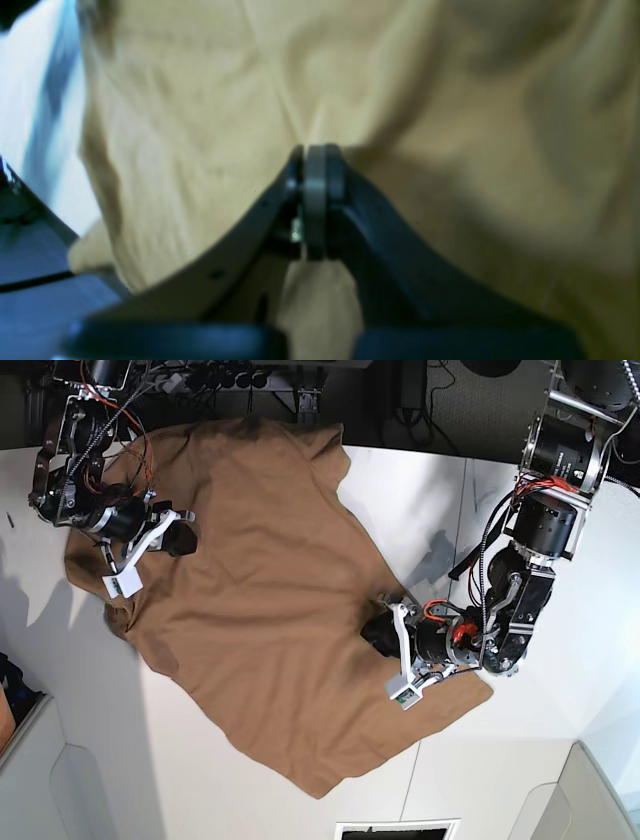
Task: Layout the t-shirt on the table in an organized manner, then fold the t-shirt properly
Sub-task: 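Pull the left gripper outward to stretch the shirt between both grippers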
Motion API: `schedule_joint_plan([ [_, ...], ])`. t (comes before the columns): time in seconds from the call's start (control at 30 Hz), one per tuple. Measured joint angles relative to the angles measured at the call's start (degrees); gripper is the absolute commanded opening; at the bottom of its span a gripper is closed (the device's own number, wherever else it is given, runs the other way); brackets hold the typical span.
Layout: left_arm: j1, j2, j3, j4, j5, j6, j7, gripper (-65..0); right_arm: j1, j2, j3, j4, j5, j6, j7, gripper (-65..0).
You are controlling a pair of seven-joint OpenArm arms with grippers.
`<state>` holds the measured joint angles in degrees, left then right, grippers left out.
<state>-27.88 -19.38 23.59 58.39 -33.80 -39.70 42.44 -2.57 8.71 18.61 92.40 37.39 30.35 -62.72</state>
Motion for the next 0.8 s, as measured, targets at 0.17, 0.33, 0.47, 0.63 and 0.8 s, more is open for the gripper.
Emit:
schedule_joint_plan([
  [0.17, -2.69, -0.02, -0.07, -7.04, -0.48, -0.76, -2.54, -41.1, -0.76, 0.72, -0.04, 0.13, -5.40, 0.57, 1.16, -65.0],
  [0.33, -1.44, -2.49, -0.33, -8.52, -4.00, -1.64, -0.85, -41.1, -1.05, 3.89, -0.11, 0.11, -9.42, 0.52, 5.53, -65.0],
  [0.47, 1.36, -7.39, -0.57, -8.17, -13.77, -2.21, 3.19, -41.1, -1.09, 6.51, -0.11, -0.35, -11.37, 0.15, 8.57, -65.0],
  [0.63, 5.25, -13.07, -0.98, -7.74, -27.52, -2.38, 9.77, -41.1, 1.97, 8.92, -0.09, -5.66, -11.17, 0.33, 10.03, -65.0],
  [0.8, 9.53, -14.73, -1.20, -6.08, -36.26, -2.38, 13.27, -41.1, 10.71, 9.38, -0.22, -16.15, -10.99, 0.37, 11.47, -65.0],
])
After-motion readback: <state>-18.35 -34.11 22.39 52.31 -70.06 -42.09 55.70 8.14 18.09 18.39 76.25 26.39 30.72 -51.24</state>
